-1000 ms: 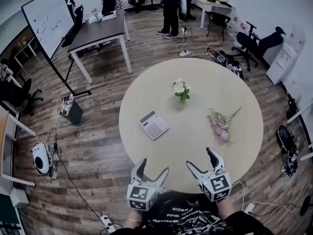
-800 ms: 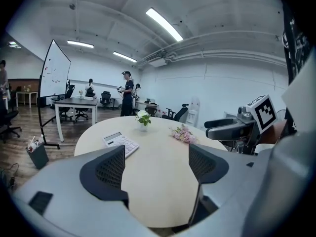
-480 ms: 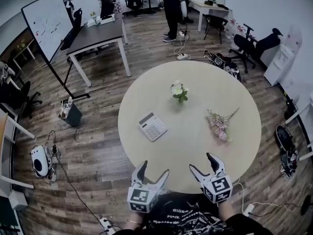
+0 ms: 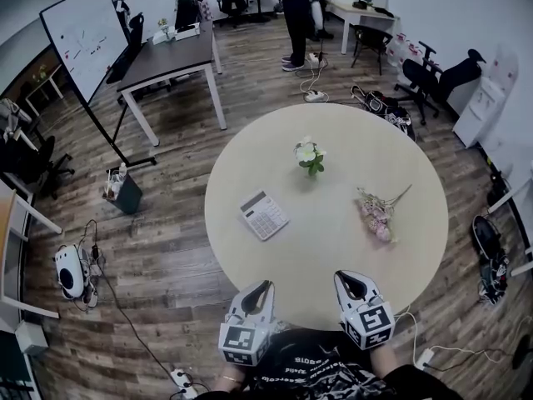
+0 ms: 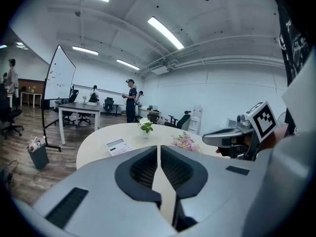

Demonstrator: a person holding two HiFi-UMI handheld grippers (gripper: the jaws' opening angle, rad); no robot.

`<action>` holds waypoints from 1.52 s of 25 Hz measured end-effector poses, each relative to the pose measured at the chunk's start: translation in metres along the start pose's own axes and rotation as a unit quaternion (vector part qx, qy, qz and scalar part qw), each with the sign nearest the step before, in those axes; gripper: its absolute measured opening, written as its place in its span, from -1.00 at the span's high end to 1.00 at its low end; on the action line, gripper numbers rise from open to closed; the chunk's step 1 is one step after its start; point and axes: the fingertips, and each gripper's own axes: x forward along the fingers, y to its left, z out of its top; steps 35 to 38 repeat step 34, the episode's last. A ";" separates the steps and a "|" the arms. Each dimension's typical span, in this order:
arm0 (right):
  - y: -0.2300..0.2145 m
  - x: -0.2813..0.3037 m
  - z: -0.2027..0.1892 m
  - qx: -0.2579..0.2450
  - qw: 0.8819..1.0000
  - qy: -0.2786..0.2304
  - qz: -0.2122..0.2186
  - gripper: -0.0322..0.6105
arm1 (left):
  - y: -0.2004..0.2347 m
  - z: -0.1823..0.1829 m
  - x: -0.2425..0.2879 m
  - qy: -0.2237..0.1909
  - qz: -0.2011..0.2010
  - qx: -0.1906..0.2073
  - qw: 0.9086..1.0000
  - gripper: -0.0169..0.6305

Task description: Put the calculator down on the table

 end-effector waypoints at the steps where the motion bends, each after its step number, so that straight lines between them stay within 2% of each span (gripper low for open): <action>1: 0.002 0.000 -0.001 -0.003 1.000 0.001 0.003 0.88 | 0.002 -0.001 -0.001 -0.001 0.003 -0.005 1.000 0.86; 4: 0.007 -0.001 -0.001 -0.023 1.000 0.001 0.009 0.88 | 0.003 -0.001 -0.003 -0.010 -0.003 -0.021 1.000 0.88; 8: 0.014 0.002 0.003 -0.095 0.995 0.008 0.000 0.88 | 0.004 0.007 -0.006 -0.032 -0.006 -0.032 0.999 0.89; 12: 0.019 0.007 0.004 -0.129 0.992 0.008 0.010 0.88 | 0.004 0.005 -0.005 -0.017 -0.007 -0.022 1.000 0.89; 16: 0.017 0.008 0.008 -0.151 0.988 0.009 0.000 0.89 | -0.001 0.003 -0.003 -0.022 -0.014 -0.008 1.000 0.89; 20: 0.013 0.006 0.015 -0.159 0.987 -0.006 -0.003 0.89 | -0.007 0.002 -0.002 -0.023 -0.019 -0.001 1.000 0.89; 27: 0.009 0.002 0.015 -0.131 0.991 -0.004 -0.014 0.89 | -0.009 -0.005 -0.003 -0.018 -0.024 0.004 1.000 0.89; 32: 0.010 0.003 0.010 -0.148 0.989 -0.009 -0.007 0.89 | -0.007 -0.006 -0.004 -0.014 -0.025 -0.002 1.000 0.89; 38: 0.010 0.001 0.011 -0.144 0.989 -0.008 -0.008 0.89 | -0.007 -0.006 -0.004 -0.012 -0.024 -0.003 1.000 0.89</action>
